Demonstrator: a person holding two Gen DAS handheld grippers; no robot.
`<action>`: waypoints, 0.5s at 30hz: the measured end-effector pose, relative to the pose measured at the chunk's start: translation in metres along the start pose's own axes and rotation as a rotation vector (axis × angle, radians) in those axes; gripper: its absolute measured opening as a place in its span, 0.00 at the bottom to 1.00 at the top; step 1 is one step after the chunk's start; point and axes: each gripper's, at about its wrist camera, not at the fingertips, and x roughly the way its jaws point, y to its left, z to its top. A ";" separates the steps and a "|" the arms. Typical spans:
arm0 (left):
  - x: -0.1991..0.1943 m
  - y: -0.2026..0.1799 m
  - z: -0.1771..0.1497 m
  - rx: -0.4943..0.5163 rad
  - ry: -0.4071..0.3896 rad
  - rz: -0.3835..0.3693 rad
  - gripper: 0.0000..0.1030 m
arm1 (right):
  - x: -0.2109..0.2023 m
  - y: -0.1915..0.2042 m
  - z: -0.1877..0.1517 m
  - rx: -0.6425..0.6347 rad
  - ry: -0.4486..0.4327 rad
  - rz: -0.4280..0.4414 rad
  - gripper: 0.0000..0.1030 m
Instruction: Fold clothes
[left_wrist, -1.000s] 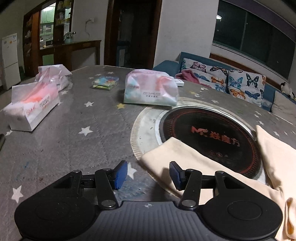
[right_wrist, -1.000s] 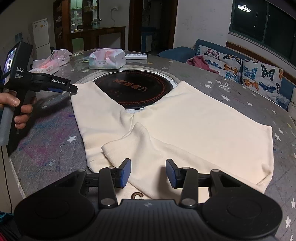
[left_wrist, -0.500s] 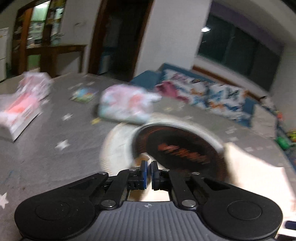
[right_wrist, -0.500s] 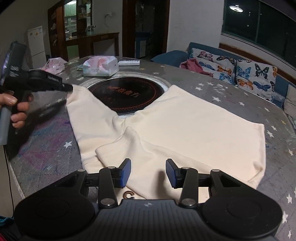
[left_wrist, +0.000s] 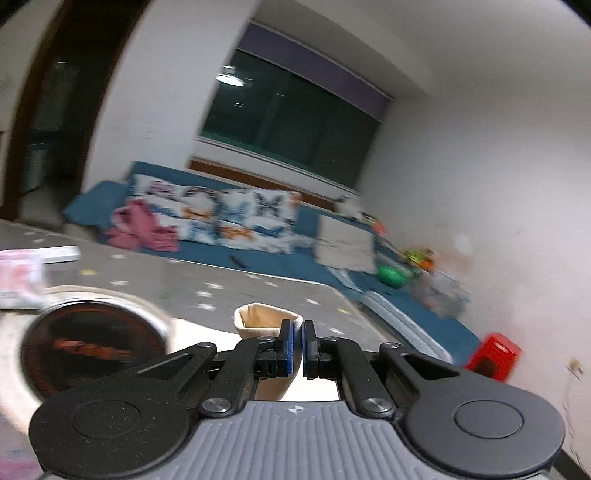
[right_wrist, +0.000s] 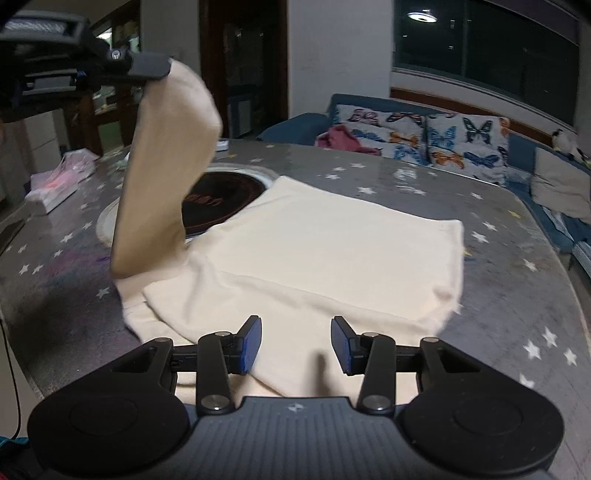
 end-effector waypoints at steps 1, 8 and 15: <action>0.005 -0.009 -0.003 0.008 0.011 -0.026 0.04 | -0.003 -0.004 -0.002 0.009 -0.003 -0.006 0.40; 0.046 -0.054 -0.031 0.035 0.103 -0.145 0.05 | -0.020 -0.029 -0.015 0.069 -0.015 -0.059 0.40; 0.082 -0.049 -0.064 0.023 0.239 -0.161 0.11 | -0.031 -0.051 -0.024 0.133 -0.019 -0.114 0.40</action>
